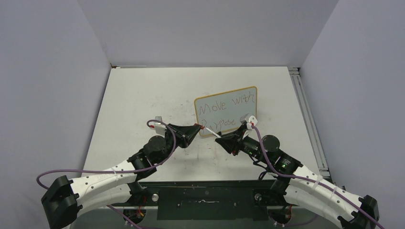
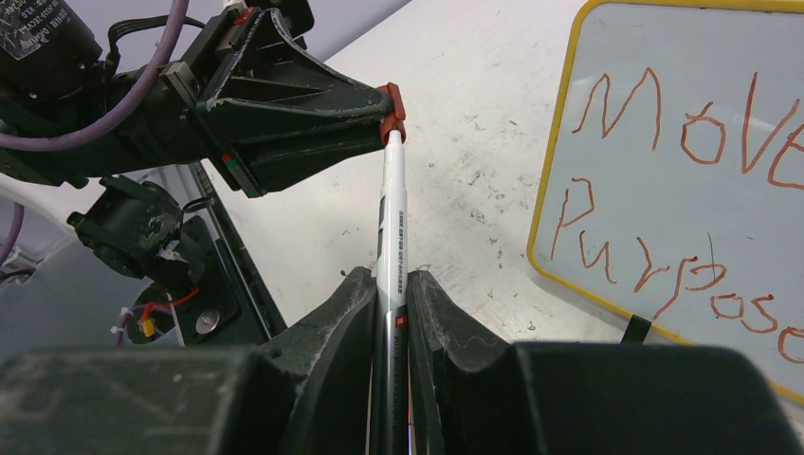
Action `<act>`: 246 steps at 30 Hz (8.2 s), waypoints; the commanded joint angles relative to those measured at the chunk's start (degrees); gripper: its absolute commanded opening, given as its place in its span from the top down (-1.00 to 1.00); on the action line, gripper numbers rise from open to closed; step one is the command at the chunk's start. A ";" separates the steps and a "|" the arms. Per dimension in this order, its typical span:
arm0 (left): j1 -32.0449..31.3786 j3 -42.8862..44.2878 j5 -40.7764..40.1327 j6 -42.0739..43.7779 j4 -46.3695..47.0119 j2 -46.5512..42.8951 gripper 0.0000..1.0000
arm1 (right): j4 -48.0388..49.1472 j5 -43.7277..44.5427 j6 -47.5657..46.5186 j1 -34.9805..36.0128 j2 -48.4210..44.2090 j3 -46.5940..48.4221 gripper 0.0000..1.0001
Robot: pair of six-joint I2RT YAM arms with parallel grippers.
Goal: Write a sentence on the whiteboard
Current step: Close the pen cap.
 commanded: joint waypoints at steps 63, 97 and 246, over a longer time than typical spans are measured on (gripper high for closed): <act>-0.03 1.23 0.75 0.10 4.41 0.88 1.00 | 3.80 0.26 0.34 0.73 0.11 -1.24 0.89; -0.35 1.27 5.20 3.83 4.25 0.22 1.00 | 3.08 -0.10 -0.25 0.79 2.96 0.17 0.89; -0.10 17.77 19.88 33.38 -7.49 4.57 1.00 | 24.52 8.06 7.73 0.66 5.86 2.22 0.89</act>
